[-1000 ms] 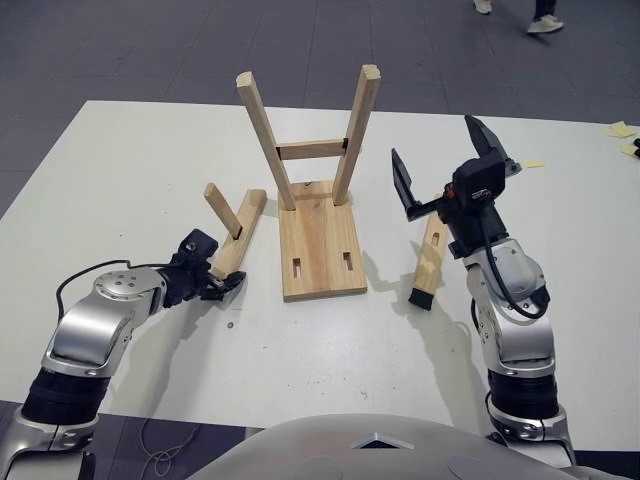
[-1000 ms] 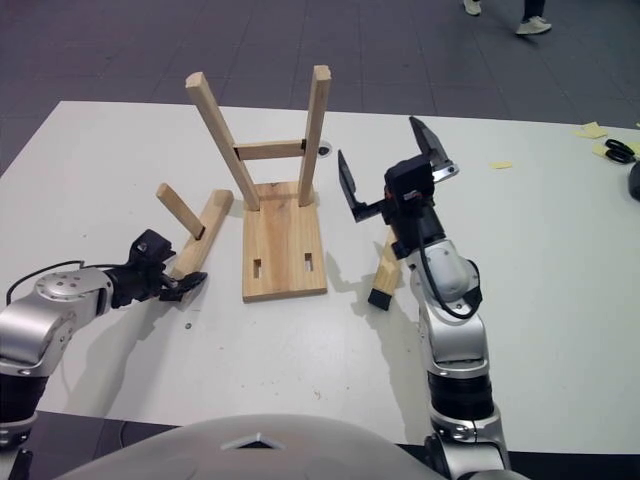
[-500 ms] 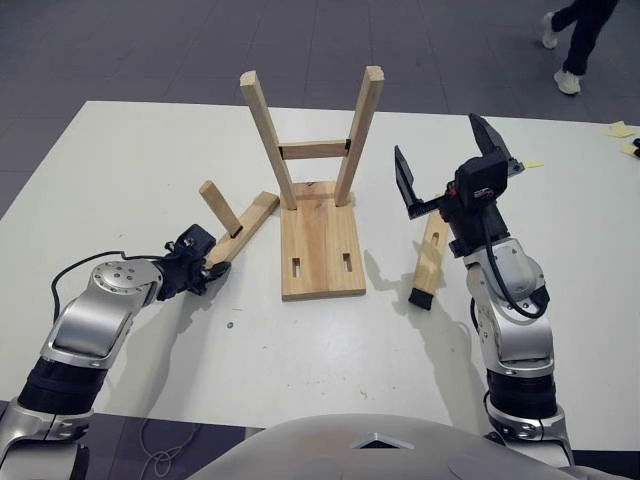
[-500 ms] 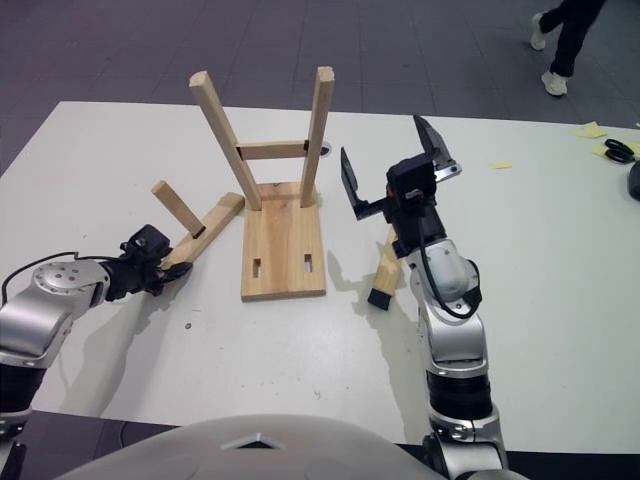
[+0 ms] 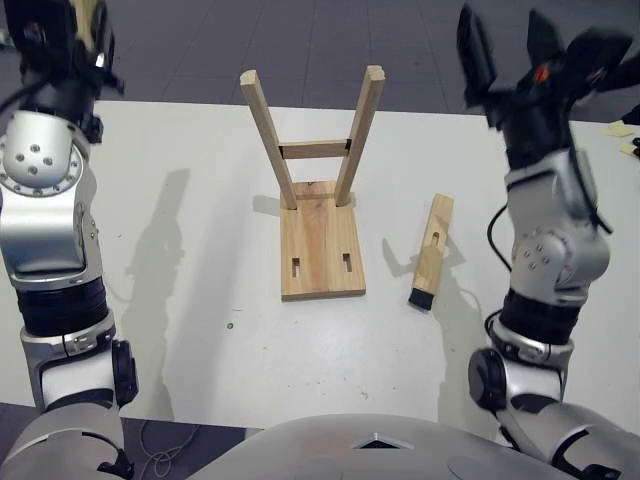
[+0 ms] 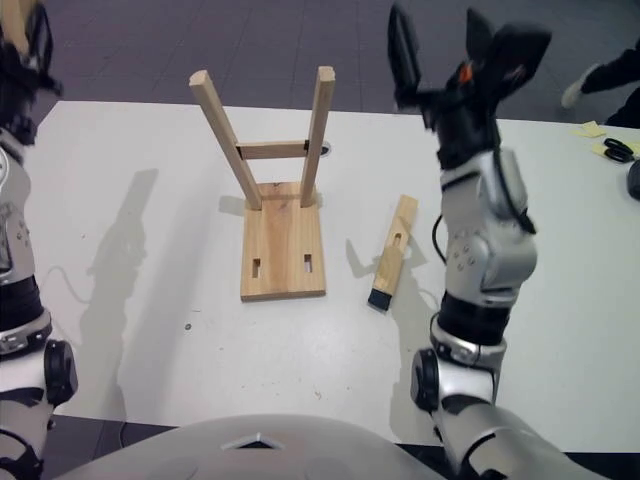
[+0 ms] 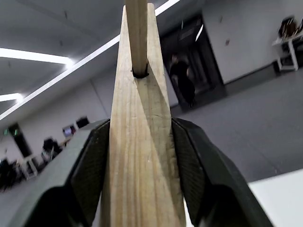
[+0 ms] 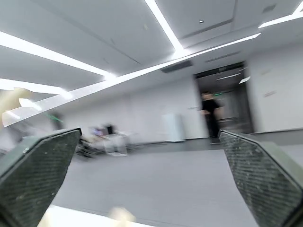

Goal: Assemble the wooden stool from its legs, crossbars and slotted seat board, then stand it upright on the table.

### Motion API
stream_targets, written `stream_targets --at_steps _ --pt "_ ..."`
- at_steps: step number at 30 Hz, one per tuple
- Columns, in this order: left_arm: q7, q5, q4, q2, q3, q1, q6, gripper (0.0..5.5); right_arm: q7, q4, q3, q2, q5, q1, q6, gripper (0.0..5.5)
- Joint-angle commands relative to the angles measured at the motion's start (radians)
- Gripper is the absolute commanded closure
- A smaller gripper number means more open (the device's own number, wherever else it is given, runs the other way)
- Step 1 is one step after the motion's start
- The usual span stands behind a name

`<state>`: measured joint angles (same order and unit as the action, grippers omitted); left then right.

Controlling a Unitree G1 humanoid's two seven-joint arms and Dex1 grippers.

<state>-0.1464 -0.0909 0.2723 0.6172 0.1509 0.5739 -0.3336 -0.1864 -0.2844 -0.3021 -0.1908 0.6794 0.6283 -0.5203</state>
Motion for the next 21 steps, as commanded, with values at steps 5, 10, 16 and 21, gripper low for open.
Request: stream_targets --at_steps 5,10,16,21 --pt "-0.23 -0.068 -0.011 -0.205 -0.279 0.038 0.158 3.46 0.143 0.091 -0.06 0.051 0.56 0.253 -0.294 0.1" --pt "-0.279 -0.125 0.016 -0.281 -0.318 -0.042 0.134 3.46 0.209 0.105 -0.048 0.037 0.61 0.235 -0.309 0.1" --pt "-0.275 -0.116 0.061 -0.296 -0.322 -0.094 0.107 3.46 0.276 0.09 -0.06 0.004 0.639 0.203 -0.308 0.92" --pt "-0.246 -0.112 0.087 -0.328 -0.317 -0.098 0.095 3.46 0.263 0.089 -0.028 -0.041 0.588 0.159 -0.314 1.17"
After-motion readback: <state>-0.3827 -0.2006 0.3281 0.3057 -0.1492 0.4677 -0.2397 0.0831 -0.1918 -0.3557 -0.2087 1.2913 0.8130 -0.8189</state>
